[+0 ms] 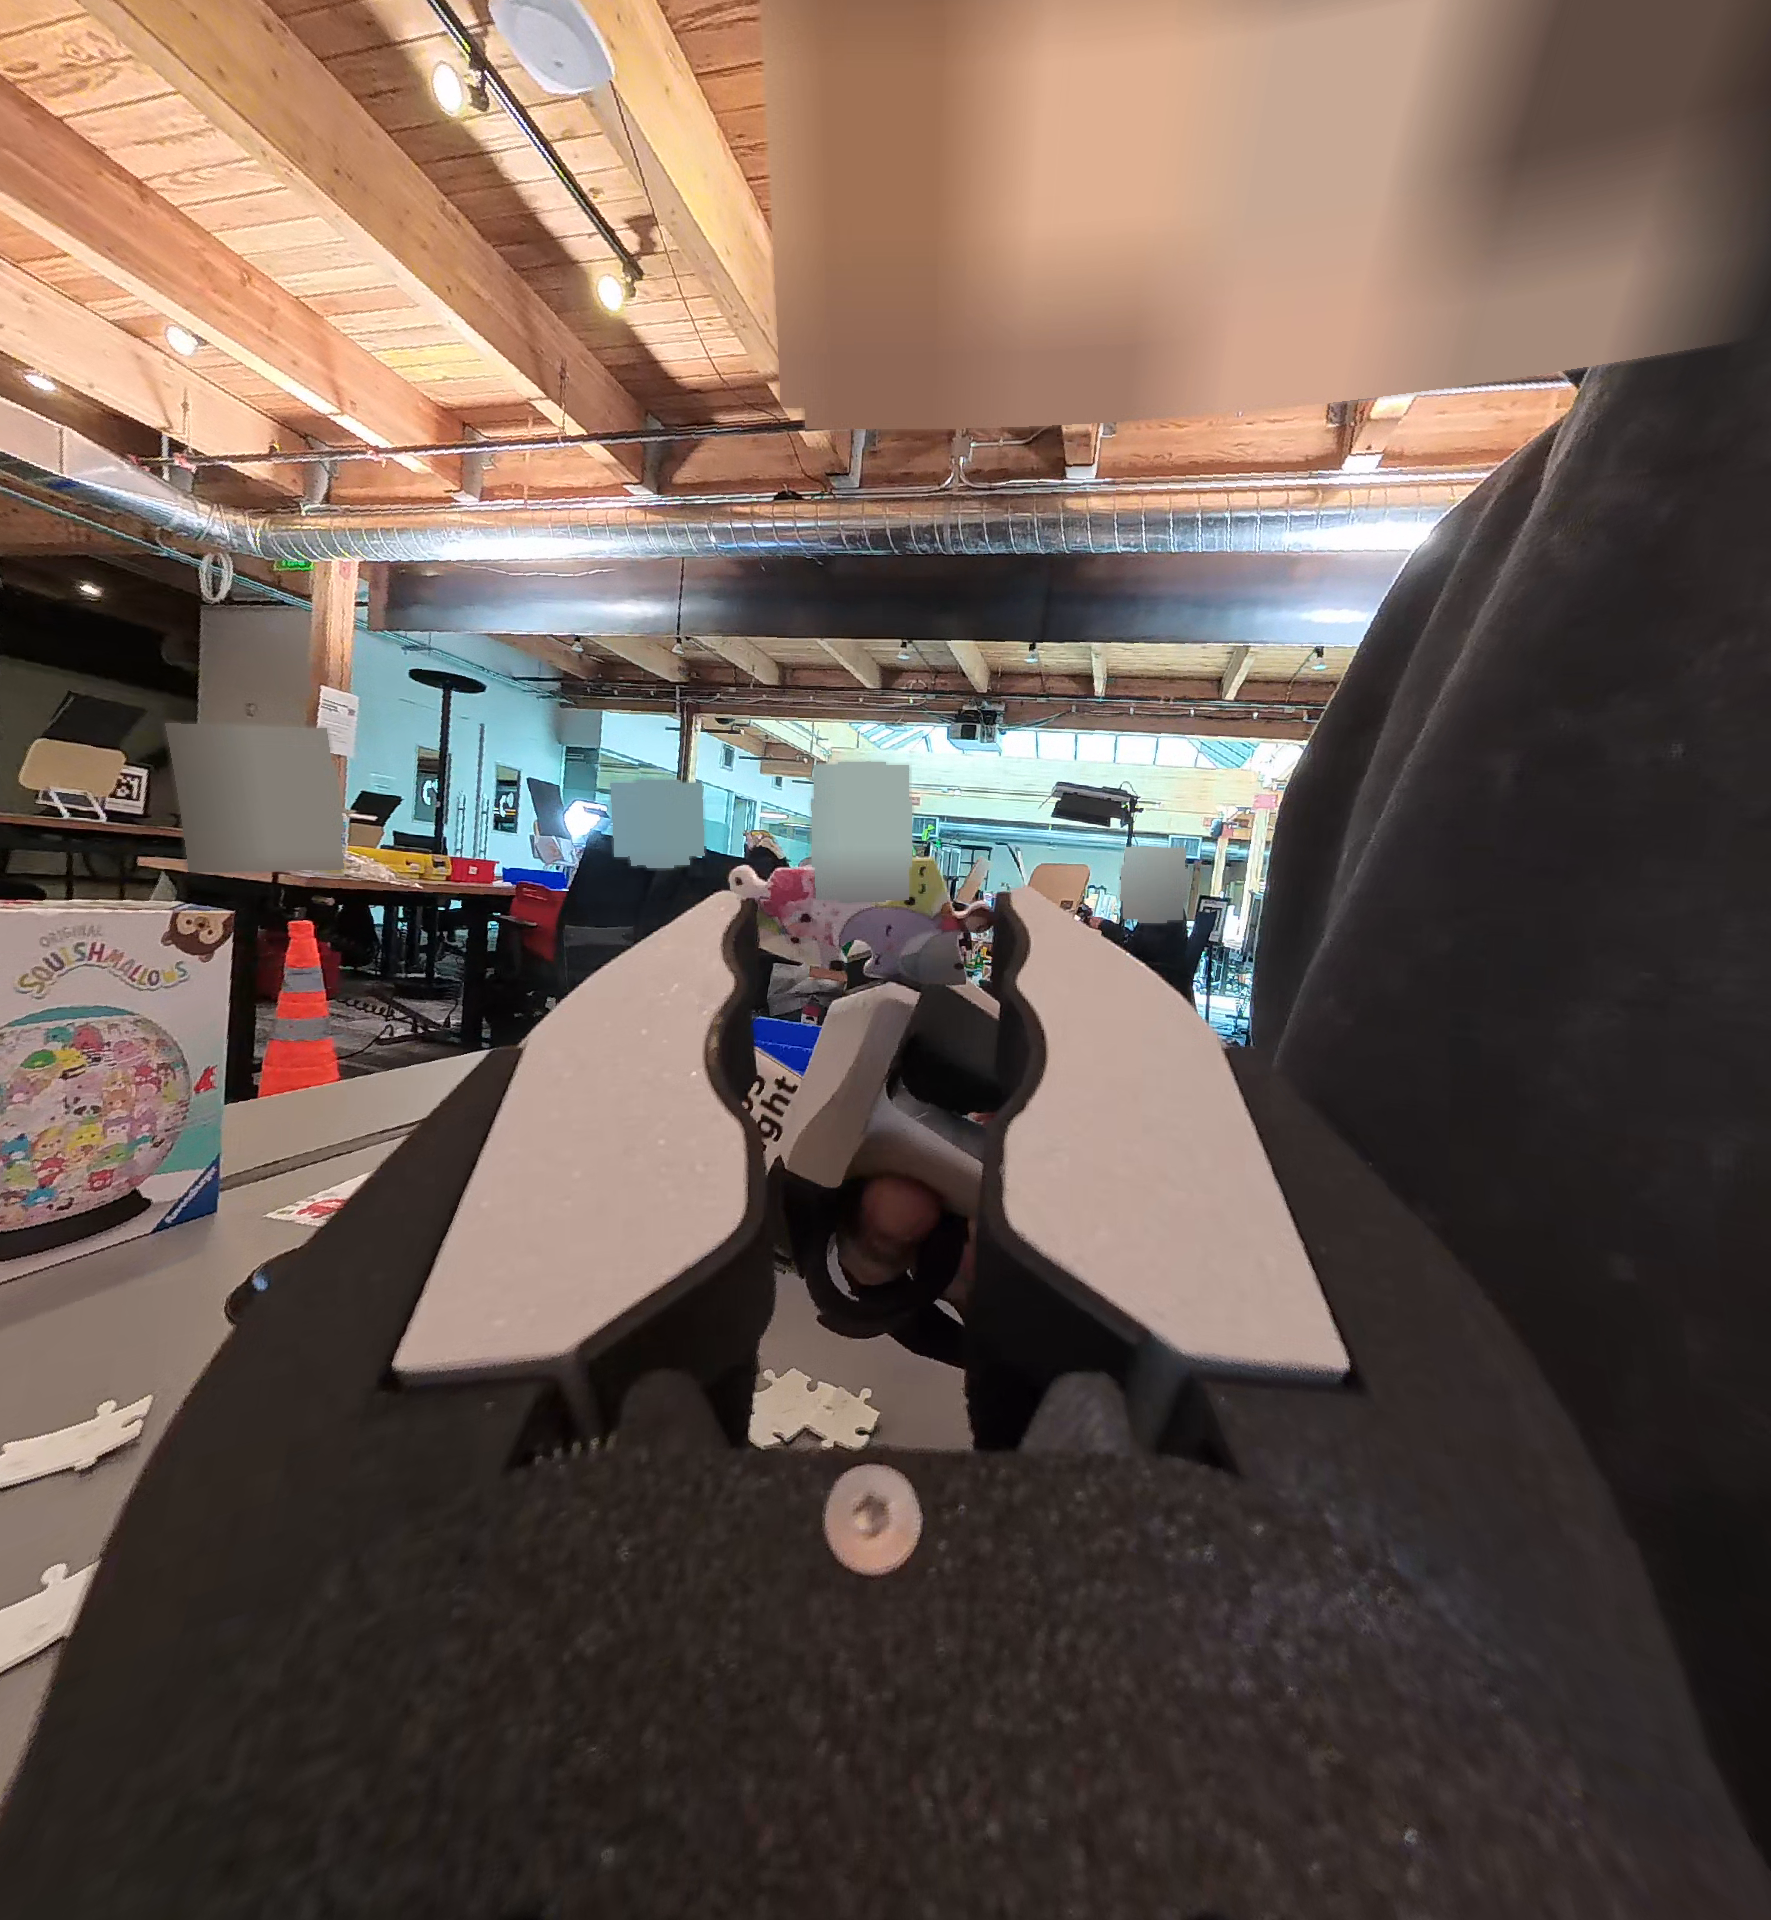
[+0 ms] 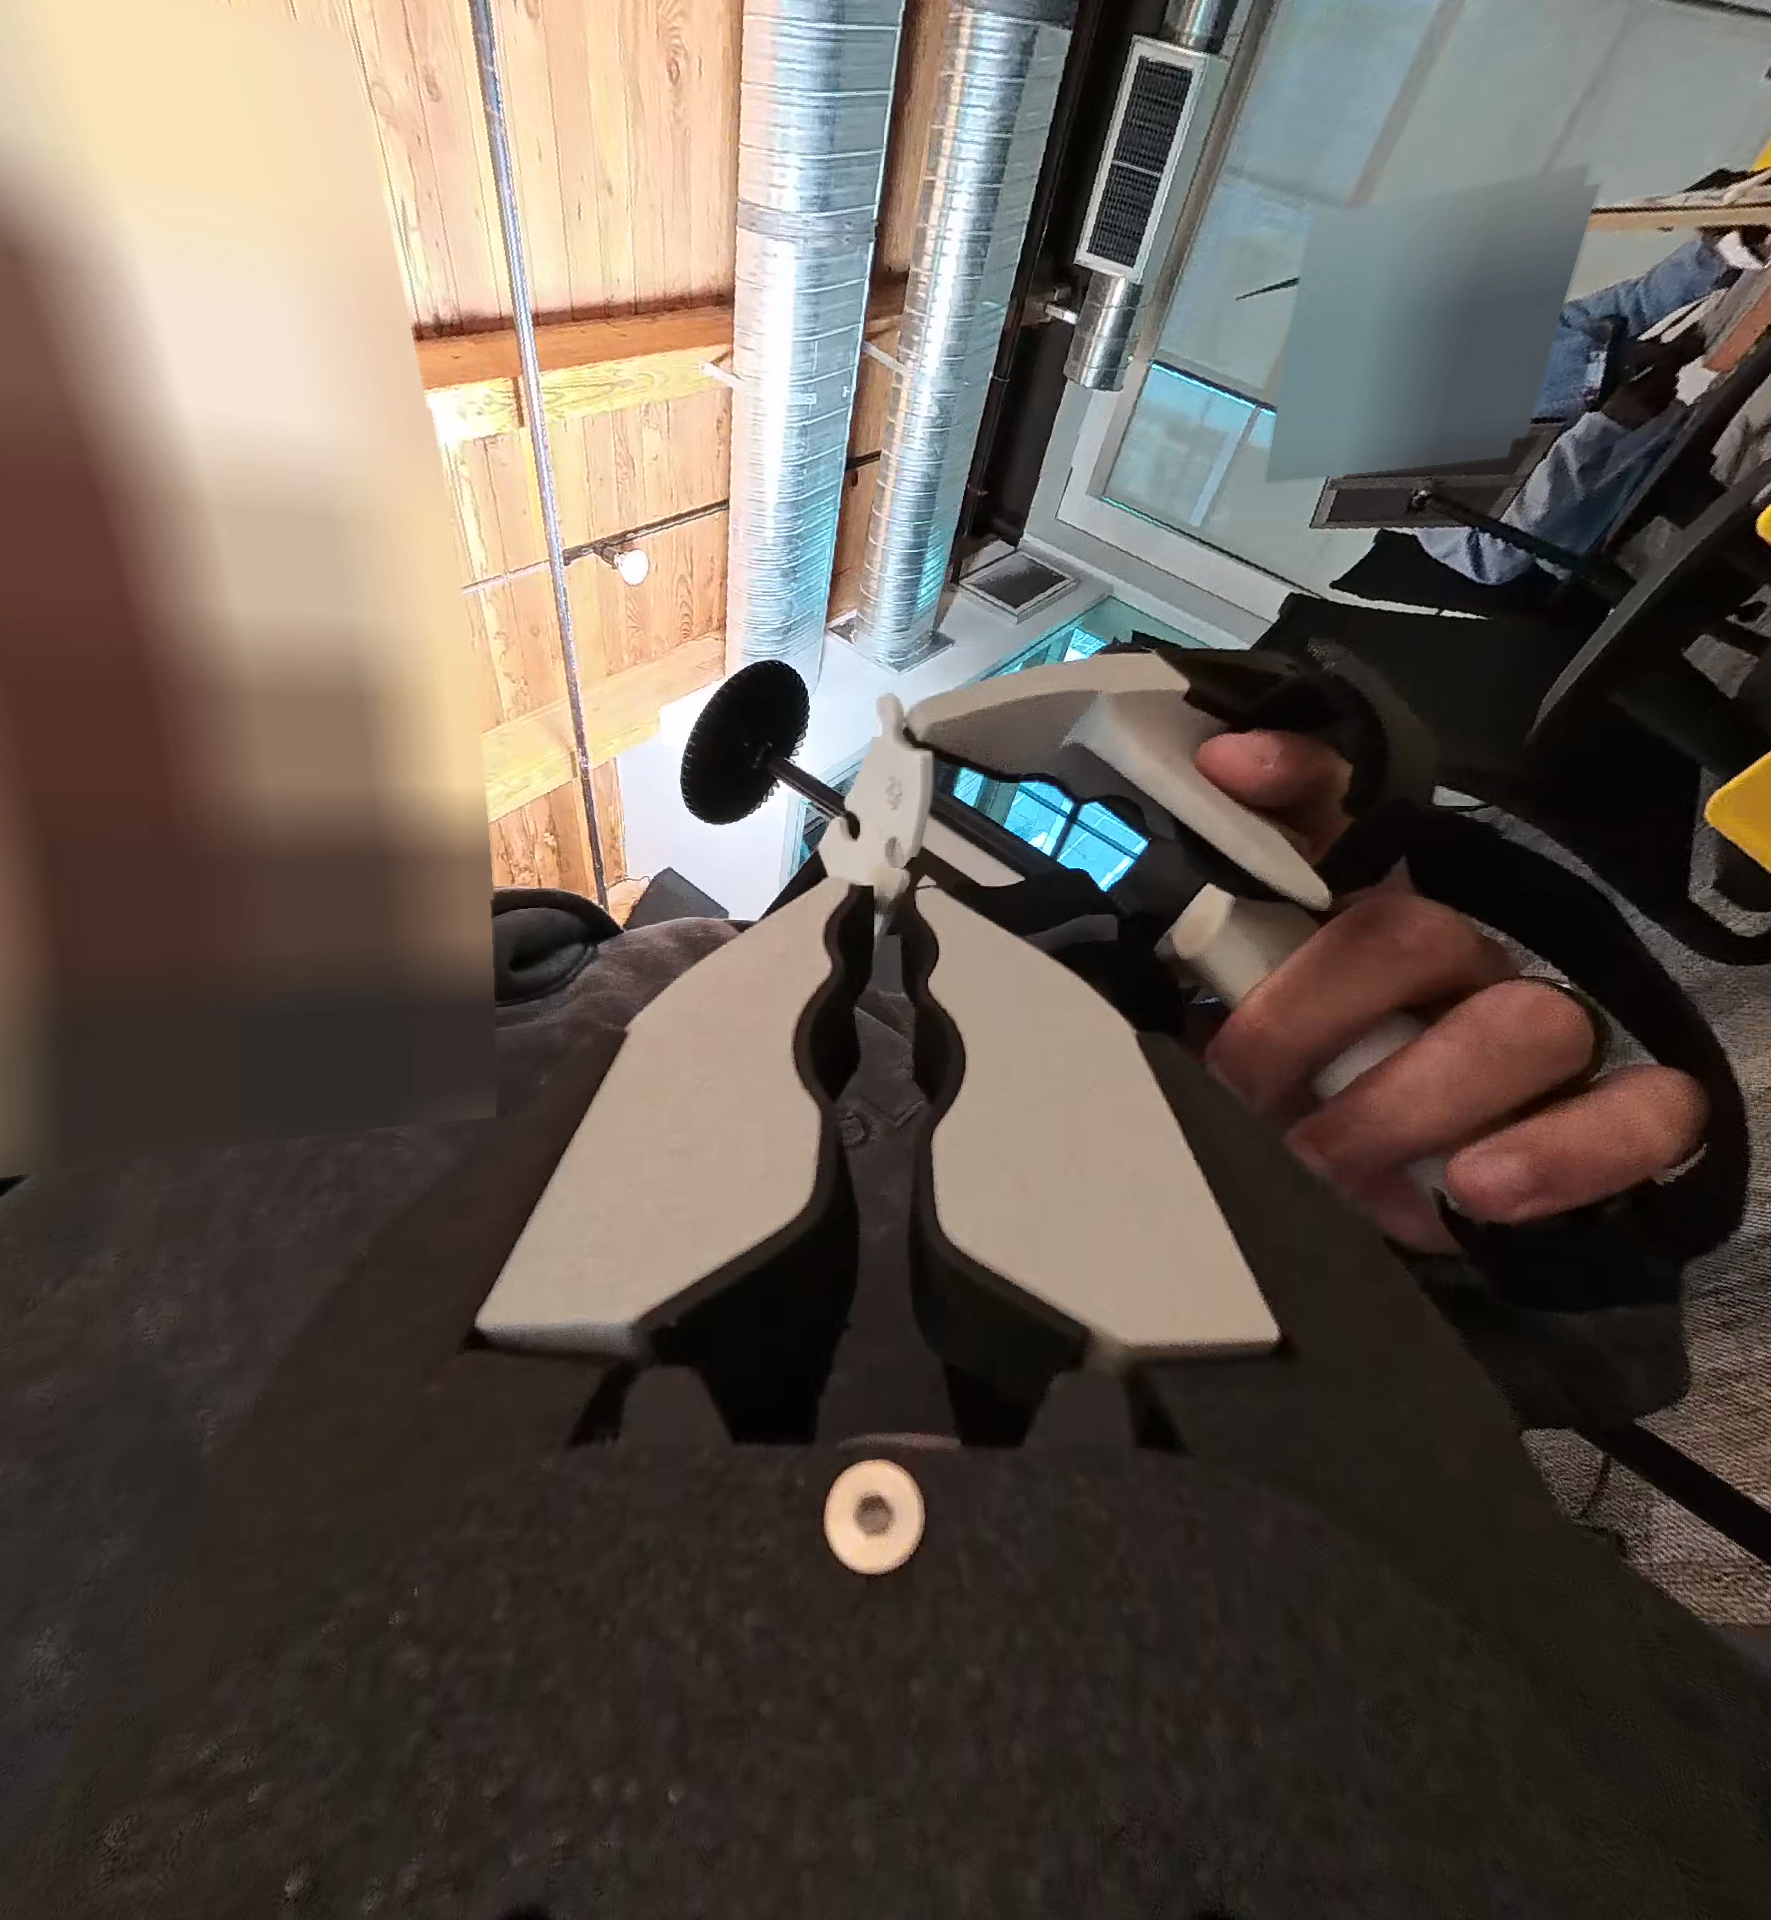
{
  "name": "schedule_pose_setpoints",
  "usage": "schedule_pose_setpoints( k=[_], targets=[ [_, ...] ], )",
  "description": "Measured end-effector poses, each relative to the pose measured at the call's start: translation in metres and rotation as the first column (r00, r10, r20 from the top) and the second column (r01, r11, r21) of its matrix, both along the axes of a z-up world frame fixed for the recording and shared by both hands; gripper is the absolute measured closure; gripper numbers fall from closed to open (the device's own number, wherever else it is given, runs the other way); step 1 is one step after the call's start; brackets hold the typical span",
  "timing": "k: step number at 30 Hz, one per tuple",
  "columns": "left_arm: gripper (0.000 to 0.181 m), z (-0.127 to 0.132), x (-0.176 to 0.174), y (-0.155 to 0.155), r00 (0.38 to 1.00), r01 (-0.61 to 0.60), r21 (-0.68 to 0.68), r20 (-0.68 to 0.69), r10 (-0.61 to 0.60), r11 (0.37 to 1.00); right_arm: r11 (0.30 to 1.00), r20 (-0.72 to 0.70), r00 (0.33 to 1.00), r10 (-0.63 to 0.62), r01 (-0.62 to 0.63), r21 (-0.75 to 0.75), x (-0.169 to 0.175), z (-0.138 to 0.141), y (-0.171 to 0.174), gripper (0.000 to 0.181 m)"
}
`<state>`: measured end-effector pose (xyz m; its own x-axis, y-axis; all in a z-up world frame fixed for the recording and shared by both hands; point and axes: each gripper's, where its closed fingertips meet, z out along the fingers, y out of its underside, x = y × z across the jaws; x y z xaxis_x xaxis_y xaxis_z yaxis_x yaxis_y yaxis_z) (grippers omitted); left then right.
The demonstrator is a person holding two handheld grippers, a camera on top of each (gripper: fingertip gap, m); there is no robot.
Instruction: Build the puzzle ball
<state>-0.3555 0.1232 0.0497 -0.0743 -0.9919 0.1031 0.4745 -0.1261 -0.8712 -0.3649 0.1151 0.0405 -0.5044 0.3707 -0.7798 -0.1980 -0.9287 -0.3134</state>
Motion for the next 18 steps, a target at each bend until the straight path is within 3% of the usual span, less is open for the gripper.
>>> schedule_pose_setpoints(
  k=[3, 5, 9, 12, 15, 18],
  targets=[
    [0.14, -0.001, -0.001, 0.001, 1.0, -0.006, -0.001, -0.008, 0.006, 1.0, 1.0, 0.011, 1.0, -0.003, 0.003, 0.004, 0.001, -0.001, 0.001, 0.177],
    [0.155, -0.003, -0.002, -0.001, 1.0, -0.002, 0.008, -0.025, 0.002, 1.0, 1.0, 0.032, 0.999, -0.029, 0.029, -0.001, 0.004, -0.003, 0.005, 0.179],
    [0.155, -0.009, -0.007, 0.005, 0.996, -0.06, 0.005, -0.061, 0.06, 0.998, 0.998, 0.108, 0.992, -0.06, 0.059, 0.015, 0.009, -0.011, 0.012, 0.179],
    [0.147, -0.018, -0.012, 0.014, 0.985, -0.124, -0.002, -0.123, 0.122, 0.992, 0.995, 0.249, 0.963, -0.099, 0.087, 0.058, 0.018, -0.021, 0.027, 0.179],
    [0.135, -0.037, -0.022, 0.031, 0.939, -0.255, -0.025, -0.244, 0.242, 0.967, 0.98, 0.53, 0.829, -0.18, 0.103, 0.171, 0.042, -0.041, 0.065, 0.179],
    [0.119, -0.063, -0.034, 0.045, 0.85, -0.398, -0.026, -0.386, 0.358, 0.917, 0.948, 0.804, 0.543, -0.242, -0.044, 0.315, 0.066, -0.07, 0.104, 0.179]
  ],
)
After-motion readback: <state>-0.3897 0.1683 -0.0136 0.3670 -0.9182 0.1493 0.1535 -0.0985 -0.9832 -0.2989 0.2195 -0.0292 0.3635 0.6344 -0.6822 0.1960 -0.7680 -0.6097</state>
